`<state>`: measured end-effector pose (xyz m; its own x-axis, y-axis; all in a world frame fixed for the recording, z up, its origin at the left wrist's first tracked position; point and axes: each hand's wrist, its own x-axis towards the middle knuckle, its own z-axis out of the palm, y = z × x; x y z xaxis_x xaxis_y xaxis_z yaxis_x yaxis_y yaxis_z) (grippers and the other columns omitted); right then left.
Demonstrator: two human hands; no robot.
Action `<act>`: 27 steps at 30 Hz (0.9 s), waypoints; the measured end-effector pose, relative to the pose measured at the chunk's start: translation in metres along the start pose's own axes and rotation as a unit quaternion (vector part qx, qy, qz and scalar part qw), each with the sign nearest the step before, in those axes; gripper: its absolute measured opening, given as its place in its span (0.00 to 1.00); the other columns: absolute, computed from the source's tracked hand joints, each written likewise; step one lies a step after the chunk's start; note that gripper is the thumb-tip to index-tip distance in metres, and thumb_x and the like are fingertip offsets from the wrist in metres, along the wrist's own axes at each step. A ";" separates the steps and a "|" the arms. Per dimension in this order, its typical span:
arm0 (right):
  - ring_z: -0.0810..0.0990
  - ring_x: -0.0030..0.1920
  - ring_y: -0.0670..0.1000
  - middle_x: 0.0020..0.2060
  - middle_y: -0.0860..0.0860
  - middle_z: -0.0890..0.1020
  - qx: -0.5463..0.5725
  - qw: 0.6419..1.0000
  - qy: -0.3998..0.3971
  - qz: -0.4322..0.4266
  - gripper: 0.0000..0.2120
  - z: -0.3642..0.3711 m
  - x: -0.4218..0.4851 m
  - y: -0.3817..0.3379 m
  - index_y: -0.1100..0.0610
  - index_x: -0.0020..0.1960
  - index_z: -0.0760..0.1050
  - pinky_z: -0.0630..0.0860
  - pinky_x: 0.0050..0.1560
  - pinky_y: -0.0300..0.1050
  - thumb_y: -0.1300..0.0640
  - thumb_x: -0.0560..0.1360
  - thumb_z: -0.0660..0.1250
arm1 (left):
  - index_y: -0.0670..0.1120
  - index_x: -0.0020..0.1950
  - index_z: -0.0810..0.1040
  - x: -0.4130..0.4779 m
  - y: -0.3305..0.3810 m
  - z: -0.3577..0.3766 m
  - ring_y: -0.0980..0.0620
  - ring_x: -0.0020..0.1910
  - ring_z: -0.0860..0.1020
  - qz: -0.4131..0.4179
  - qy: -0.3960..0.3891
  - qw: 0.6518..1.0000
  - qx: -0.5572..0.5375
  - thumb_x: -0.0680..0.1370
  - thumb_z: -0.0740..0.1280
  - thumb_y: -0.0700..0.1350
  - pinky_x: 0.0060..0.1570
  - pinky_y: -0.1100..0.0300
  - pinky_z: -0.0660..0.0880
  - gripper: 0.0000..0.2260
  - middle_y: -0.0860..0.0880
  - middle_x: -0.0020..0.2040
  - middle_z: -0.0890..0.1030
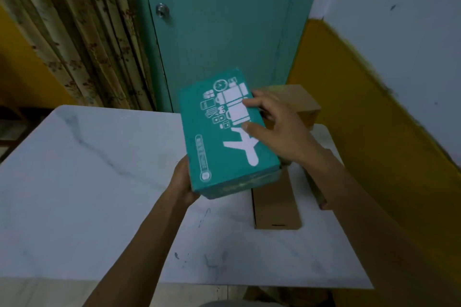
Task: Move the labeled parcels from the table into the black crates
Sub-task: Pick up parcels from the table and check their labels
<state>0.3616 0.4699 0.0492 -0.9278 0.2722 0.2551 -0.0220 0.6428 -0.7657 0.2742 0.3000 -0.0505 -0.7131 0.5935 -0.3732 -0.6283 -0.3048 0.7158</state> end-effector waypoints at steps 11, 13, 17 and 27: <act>0.82 0.58 0.53 0.58 0.49 0.83 0.376 0.893 -0.071 0.239 0.30 0.019 -0.005 0.047 0.45 0.63 0.75 0.77 0.60 0.55 0.32 0.65 0.69 | 0.61 0.65 0.73 -0.009 0.005 0.061 0.54 0.60 0.78 0.185 -0.010 0.969 0.161 0.82 0.56 0.55 0.55 0.56 0.77 0.13 0.54 0.61 0.80; 0.83 0.55 0.54 0.56 0.52 0.83 0.405 0.879 -0.052 0.248 0.26 0.021 -0.007 0.051 0.47 0.60 0.77 0.80 0.55 0.53 0.36 0.66 0.70 | 0.63 0.65 0.71 -0.013 0.003 0.064 0.61 0.56 0.79 0.217 -0.026 0.955 0.200 0.82 0.57 0.51 0.45 0.67 0.78 0.13 0.55 0.62 0.79; 0.83 0.56 0.55 0.56 0.52 0.84 0.419 0.876 -0.035 0.235 0.24 0.024 -0.008 0.051 0.48 0.61 0.77 0.79 0.57 0.55 0.38 0.69 0.68 | 0.61 0.65 0.70 -0.013 0.004 0.061 0.64 0.53 0.79 0.241 -0.043 0.945 0.219 0.82 0.59 0.46 0.39 0.69 0.77 0.15 0.55 0.62 0.78; 0.79 0.56 0.55 0.50 0.48 0.84 0.432 0.875 -0.035 0.218 0.22 0.031 -0.008 0.053 0.45 0.63 0.73 0.77 0.55 0.54 0.49 0.69 0.69 | 0.66 0.60 0.73 -0.007 0.021 0.054 0.58 0.53 0.81 0.236 0.022 0.940 0.247 0.81 0.57 0.54 0.44 0.62 0.79 0.11 0.58 0.55 0.82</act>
<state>0.3568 0.4796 -0.0119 -0.9380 0.2927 -0.1856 0.0943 -0.2996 -0.9494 0.2831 0.3300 -0.0010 -0.8954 0.4436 0.0387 -0.0253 -0.1376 0.9902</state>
